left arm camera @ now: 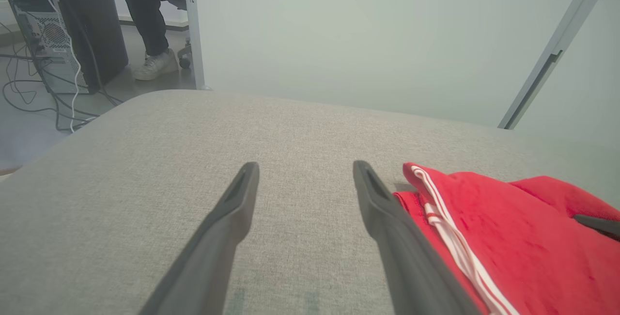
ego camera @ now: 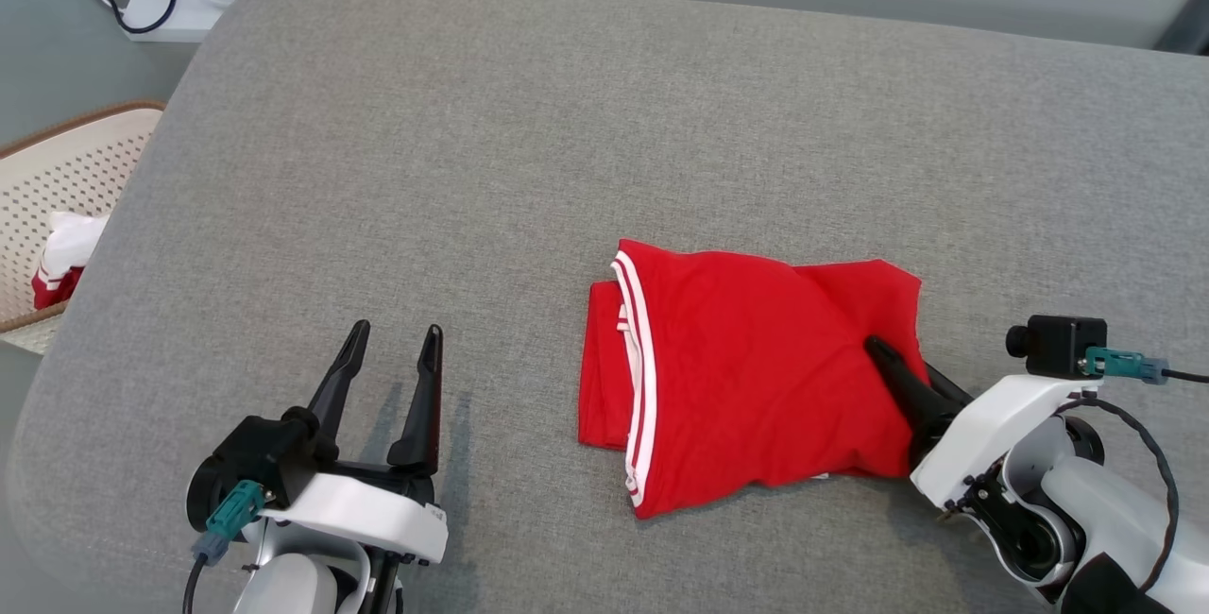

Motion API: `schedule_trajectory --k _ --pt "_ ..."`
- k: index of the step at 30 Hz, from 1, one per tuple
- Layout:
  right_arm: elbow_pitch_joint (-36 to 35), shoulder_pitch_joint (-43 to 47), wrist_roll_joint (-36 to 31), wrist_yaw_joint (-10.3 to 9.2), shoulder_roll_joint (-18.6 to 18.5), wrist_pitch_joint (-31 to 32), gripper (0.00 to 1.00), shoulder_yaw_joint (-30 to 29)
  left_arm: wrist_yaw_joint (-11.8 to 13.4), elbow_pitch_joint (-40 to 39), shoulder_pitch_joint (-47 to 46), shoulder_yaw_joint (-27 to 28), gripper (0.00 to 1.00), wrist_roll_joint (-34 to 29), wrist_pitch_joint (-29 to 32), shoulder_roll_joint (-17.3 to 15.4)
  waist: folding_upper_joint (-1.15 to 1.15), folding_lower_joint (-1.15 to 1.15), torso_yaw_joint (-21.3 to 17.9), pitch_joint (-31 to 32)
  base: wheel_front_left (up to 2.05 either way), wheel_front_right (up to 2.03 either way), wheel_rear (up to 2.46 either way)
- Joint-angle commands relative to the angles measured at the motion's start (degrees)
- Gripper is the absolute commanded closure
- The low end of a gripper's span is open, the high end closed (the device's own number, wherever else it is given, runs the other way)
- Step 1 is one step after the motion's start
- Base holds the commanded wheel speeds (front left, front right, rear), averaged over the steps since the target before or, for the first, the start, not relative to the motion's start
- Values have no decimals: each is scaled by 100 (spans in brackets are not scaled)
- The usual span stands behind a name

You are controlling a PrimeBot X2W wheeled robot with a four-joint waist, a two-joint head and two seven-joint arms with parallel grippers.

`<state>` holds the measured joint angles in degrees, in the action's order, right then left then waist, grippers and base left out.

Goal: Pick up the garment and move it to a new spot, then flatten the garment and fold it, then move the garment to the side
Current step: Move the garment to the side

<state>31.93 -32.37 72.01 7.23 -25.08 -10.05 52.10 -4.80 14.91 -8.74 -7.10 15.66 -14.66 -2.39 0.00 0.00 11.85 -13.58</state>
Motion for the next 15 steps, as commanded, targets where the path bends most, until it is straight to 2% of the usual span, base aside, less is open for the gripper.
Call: schedule_trajectory --k 1,8,15 --pt "-82 88 25 25 -25 -104 100 15 27 -168 -154 196 0 -23 -34 -49 0 0 -28 17 0 0 0" --pt "-96 95 7 25 -30 -376 100 -145 -4 -149 -132 243 0 -97 -34 -49 0 0 -376 178 0 0 0" --pt "-186 292 -21 25 76 -465 100 -232 -69 -96 -97 298 0 -222 -34 -49 0 0 -1125 422 0 0 0"
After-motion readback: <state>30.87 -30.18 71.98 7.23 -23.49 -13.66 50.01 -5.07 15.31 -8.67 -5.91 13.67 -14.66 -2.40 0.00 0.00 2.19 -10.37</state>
